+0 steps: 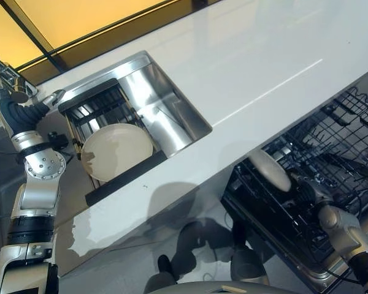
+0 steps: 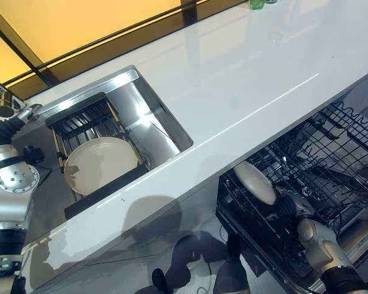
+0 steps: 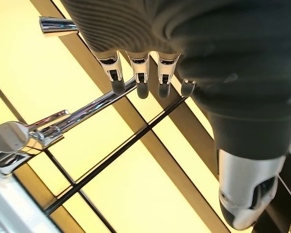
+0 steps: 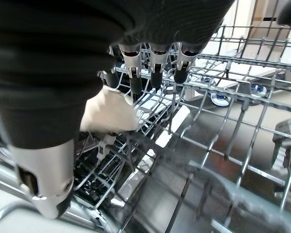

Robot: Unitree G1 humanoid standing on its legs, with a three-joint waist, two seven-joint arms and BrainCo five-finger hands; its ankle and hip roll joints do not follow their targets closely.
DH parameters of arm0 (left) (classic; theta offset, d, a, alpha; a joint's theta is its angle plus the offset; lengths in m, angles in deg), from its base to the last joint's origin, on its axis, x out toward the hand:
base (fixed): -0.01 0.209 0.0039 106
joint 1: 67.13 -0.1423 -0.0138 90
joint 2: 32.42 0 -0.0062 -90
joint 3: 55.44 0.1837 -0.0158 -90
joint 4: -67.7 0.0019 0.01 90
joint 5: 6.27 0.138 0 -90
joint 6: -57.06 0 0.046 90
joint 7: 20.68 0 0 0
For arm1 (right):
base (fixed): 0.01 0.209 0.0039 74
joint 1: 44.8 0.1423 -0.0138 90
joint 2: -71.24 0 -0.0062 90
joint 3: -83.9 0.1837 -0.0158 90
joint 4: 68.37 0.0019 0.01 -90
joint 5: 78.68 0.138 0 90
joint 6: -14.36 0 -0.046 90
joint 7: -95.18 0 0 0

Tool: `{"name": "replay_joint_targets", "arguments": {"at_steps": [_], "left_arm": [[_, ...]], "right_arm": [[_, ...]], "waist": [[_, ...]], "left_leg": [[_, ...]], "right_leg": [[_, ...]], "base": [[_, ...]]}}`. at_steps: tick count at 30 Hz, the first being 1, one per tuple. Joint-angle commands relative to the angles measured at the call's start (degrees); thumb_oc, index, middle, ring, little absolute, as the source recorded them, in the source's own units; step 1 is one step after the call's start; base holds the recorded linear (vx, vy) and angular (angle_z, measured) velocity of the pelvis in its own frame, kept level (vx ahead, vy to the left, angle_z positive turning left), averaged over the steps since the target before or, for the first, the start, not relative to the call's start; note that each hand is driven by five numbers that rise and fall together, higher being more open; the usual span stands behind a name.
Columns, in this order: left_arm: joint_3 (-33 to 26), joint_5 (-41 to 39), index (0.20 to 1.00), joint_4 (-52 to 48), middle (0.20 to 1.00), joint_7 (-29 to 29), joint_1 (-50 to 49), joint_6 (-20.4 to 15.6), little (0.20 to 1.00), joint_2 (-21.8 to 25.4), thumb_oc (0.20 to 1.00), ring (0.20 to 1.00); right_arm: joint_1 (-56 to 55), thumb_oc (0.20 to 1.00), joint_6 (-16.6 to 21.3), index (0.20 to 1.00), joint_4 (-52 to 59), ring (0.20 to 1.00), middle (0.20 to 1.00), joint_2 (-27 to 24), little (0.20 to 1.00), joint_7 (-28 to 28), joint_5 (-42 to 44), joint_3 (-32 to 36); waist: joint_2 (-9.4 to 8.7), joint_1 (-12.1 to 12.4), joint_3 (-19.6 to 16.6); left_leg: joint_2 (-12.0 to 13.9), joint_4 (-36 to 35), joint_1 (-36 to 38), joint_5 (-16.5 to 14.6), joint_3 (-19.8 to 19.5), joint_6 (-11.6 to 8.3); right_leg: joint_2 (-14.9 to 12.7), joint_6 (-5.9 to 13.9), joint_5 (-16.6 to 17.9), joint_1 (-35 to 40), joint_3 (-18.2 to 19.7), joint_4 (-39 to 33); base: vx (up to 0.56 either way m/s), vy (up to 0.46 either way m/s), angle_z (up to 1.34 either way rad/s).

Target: Pick up plates and place into dishwasher.

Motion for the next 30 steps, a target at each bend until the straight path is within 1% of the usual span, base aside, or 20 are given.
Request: {"name": "replay_joint_targets", "arguments": {"at_steps": [1,2,5,9,11,13,14,16,17,18,23,26,28,30], "left_arm": [[-0.7,1.4,1.0,0.3,1.0,1.4,-1.1,-3.5,1.0,4.2,1.0,1.0],[-1.1,1.6,1.0,-0.2,1.0,1.7,-2.5,-3.9,1.0,3.7,1.0,1.0],[-2.8,2.2,1.0,-1.2,1.0,1.4,-5.6,-4.6,1.0,2.4,1.0,1.0],[-5.6,2.8,1.0,-2.3,1.0,-0.6,-9.3,-5.1,1.0,0.7,1.0,1.0],[-6.3,2.9,1.0,-2.9,1.0,-1.4,-10.0,-4.7,1.0,0.4,1.0,1.0],[-6.8,2.9,1.0,-3.1,1.0,-1.8,-10.7,-4.4,1.0,0.1,1.0,1.0],[-6.9,2.9,1.0,-3.1,1.0,-1.8,-11.0,-4.4,1.0,0.0,1.0,1.0],[-7.3,2.7,1.0,-2.7,1.0,-1.7,-11.9,-4.7,1.0,-0.3,1.0,1.0],[-7.4,2.8,1.0,-2.7,1.0,-1.7,-12.4,-4.9,1.0,-0.5,1.0,1.0],[-7.7,3.0,1.0,-2.7,1.0,-1.7,-12.9,-5.0,1.0,-0.9,1.0,1.0],[-8.0,2.3,1.0,-3.0,1.0,-3.8,-14.0,-5.0,1.0,-1.1,1.0,1.0],[-6.7,1.8,1.0,-3.2,1.0,-7.6,-13.9,-3.8,1.0,-0.6,1.0,1.0],[-5.3,1.4,1.0,-2.9,1.0,-9.8,-13.4,-2.2,1.0,-0.1,1.0,1.0],[-3.4,1.2,1.0,-1.4,1.0,-12.5,-12.5,0.2,1.0,0.5,1.0,1.0]], "right_arm": [[0.7,1.0,-2.3,1.0,6.6,1.0,1.0,0.5,1.0,-7.3,2.4,5.5],[0.2,1.0,-2.6,1.0,8.1,1.0,1.0,0.8,1.0,-8.2,2.2,7.0],[-1.3,1.0,-3.4,1.0,11.2,1.0,1.0,1.1,1.0,-7.6,0.5,10.3],[-3.4,1.0,-2.3,1.0,12.6,1.0,1.0,0.7,1.0,-6.3,-0.8,14.6],[-3.8,1.0,-1.9,1.0,13.7,1.0,1.0,0.5,1.0,-6.9,0.0,15.8],[-3.7,1.0,-0.9,1.0,15.5,1.0,1.0,0.5,1.0,-9.1,2.0,17.5],[-3.8,1.0,-0.3,1.0,16.2,1.0,1.0,0.7,1.0,-10.5,2.6,18.0],[-3.6,1.0,2.3,1.0,19.0,1.0,1.0,1.4,1.0,-15.5,4.2,20.3],[-3.6,1.0,3.2,1.0,20.0,1.0,1.0,1.8,1.0,-16.7,4.7,21.2],[-3.6,1.0,5.1,1.0,21.4,1.0,1.0,2.4,1.0,-18.4,4.9,22.0],[-3.2,1.0,10.9,1.0,27.2,1.0,1.0,4.2,1.0,-23.6,7.8,24.0],[-1.8,1.0,13.6,1.0,28.9,1.0,1.0,4.6,1.0,-24.4,10.7,23.6],[-0.8,1.0,14.3,1.0,29.8,1.0,1.0,4.4,1.0,-22.9,11.4,22.8],[0.3,1.0,15.2,1.0,30.5,1.0,1.0,3.9,1.0,-21.6,13.1,21.7]], "waist": [[-3.37,0.0,-2.2],[-3.34,-0.1,-2.3],[-3.38,-0.1,-3.1],[-3.64,0.0,-4.8],[-3.7,0.0,-5.3],[-3.67,0.0,-5.6],[-3.61,0.0,-5.7],[-3.32,-0.2,-6.0],[-3.2,-0.2,-6.2],[-3.07,-0.2,-6.4],[-2.83,0.1,-7.6],[-2.83,0.7,-8.3],[-2.77,1.2,-8.6],[-2.66,1.7,-8.8]], "left_leg": [[1.1,-0.1,-4.5,3.8,0.2,0.91],[1.2,-0.1,-4.2,3.7,0.3,0.92],[1.3,-0.1,-3.6,3.5,0.6,0.95],[1.3,-0.1,-2.3,3.3,1.1,0.92],[1.3,-0.1,-1.8,3.2,1.2,0.93],[1.3,-0.1,-1.3,3.1,1.3,0.9],[1.3,-0.1,-1.1,3.0,1.4,0.91],[1.3,-0.1,-0.7,2.8,1.5,0.98],[1.2,-0.1,-0.5,2.7,1.5,1.03],[1.2,-0.1,-0.3,2.6,1.6,1.05],[1.2,-0.1,0.2,2.4,1.8,1.13],[1.5,-0.1,0.5,2.4,1.8,0.97],[1.9,-0.1,0.5,2.7,1.5,0.81],[2.3,-0.1,0.6,3.0,0.8,0.68]], "right_leg": [[-3.7,4.92,-7.3,4.7,1.0,1.1],[-3.5,4.9,-7.3,4.9,1.1,1.2],[-3.4,4.91,-7.4,5.4,1.2,1.1],[-3.2,4.74,-7.7,6.7,1.0,0.9],[-3.2,4.64,-7.8,7.2,0.9,0.9],[-3.1,4.5,-8.0,7.7,0.9,0.8],[-3.0,4.46,-8.0,7.8,1.0,0.8],[-2.9,4.36,-8.2,8.1,1.2,0.8],[-2.8,4.31,-8.3,8.3,1.2,0.8],[-2.8,4.28,-8.4,8.4,1.2,0.8],[-2.6,3.97,-9.0,8.9,1.0,0.8],[-1.9,3.49,-9.6,9.4,0.6,1.0],[-1.3,2.99,-10.2,9.7,0.3,1.2],[-0.3,2.26,-10.9,10.0,0.3,1.6]], "base": [[0.04,-0.001,-0.01],[0.05,0.012,0.0],[0.08,0.02,0.02],[0.12,0.011,0.03],[0.09,0.002,0.03],[0.07,0.014,0.01],[0.06,0.026,0.0],[0.06,0.034,-0.02],[0.05,0.037,-0.03],[0.05,0.036,-0.02],[0.01,0.013,0.0],[0.0,0.0,0.0],[0.0,0.0,0.0],[0.0,0.0,0.0]]}}
